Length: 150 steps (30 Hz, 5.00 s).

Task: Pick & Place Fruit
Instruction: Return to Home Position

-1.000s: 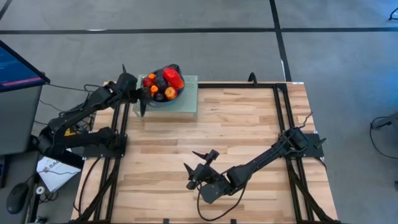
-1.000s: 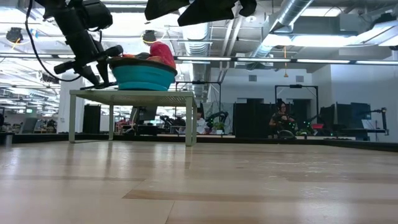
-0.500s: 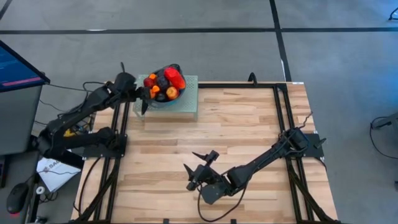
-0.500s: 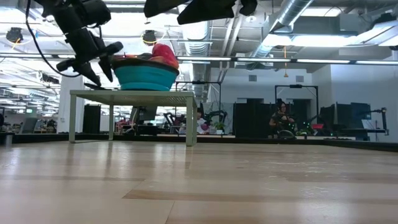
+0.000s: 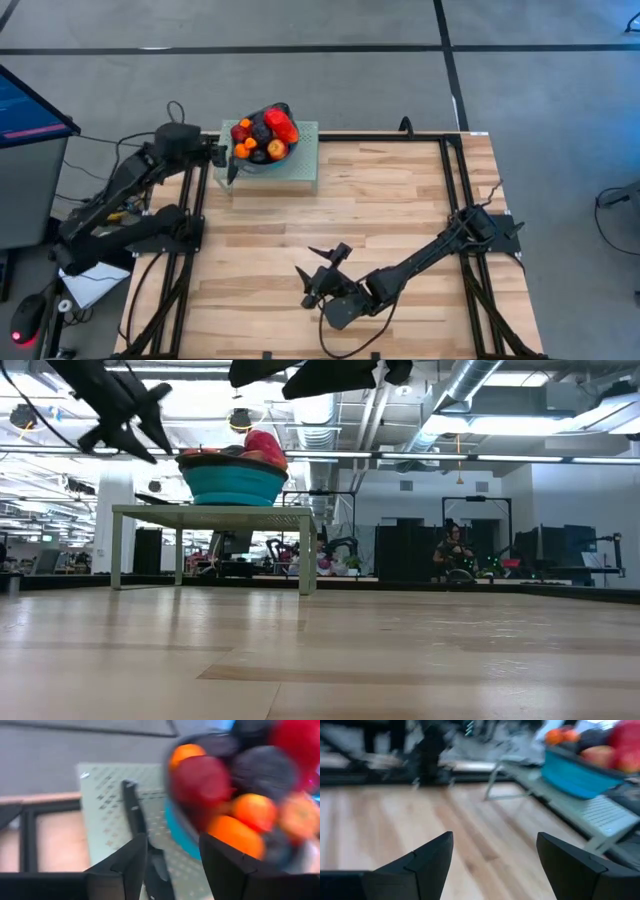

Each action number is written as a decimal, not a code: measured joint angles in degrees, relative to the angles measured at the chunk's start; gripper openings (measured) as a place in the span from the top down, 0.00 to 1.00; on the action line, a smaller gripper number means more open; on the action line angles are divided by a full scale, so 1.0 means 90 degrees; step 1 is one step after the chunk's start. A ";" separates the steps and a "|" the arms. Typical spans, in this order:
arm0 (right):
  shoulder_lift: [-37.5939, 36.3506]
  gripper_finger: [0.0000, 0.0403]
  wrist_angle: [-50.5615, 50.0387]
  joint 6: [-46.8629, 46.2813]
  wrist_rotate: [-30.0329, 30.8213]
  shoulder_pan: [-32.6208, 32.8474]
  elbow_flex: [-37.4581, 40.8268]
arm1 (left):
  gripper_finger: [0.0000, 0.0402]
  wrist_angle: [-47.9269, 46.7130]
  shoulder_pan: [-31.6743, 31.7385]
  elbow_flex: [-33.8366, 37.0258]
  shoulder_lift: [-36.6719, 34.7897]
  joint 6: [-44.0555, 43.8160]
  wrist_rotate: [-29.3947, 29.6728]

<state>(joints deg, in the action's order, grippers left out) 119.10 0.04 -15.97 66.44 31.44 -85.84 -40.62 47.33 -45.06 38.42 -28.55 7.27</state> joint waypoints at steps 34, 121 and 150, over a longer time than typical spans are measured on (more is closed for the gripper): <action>-0.8387 0.96 0.0155 0.0252 -0.5752 -0.2201 0.6237 | 0.99 0.1168 -0.0401 0.0836 -0.3051 0.1980 -0.2801; -1.3113 0.99 0.0184 -0.0113 -0.6837 -0.3327 0.9503 | 0.99 0.4699 -0.4471 0.4962 -0.4264 0.3100 -0.1163; -1.3111 0.99 0.0188 -0.0122 -0.6846 -0.3327 0.9505 | 0.99 0.4704 -0.4682 0.4969 -0.3863 0.4171 -0.0764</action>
<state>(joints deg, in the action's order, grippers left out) 1.10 1.73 -17.07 4.83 1.50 -0.30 1.72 5.19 -0.34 3.66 8.99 0.40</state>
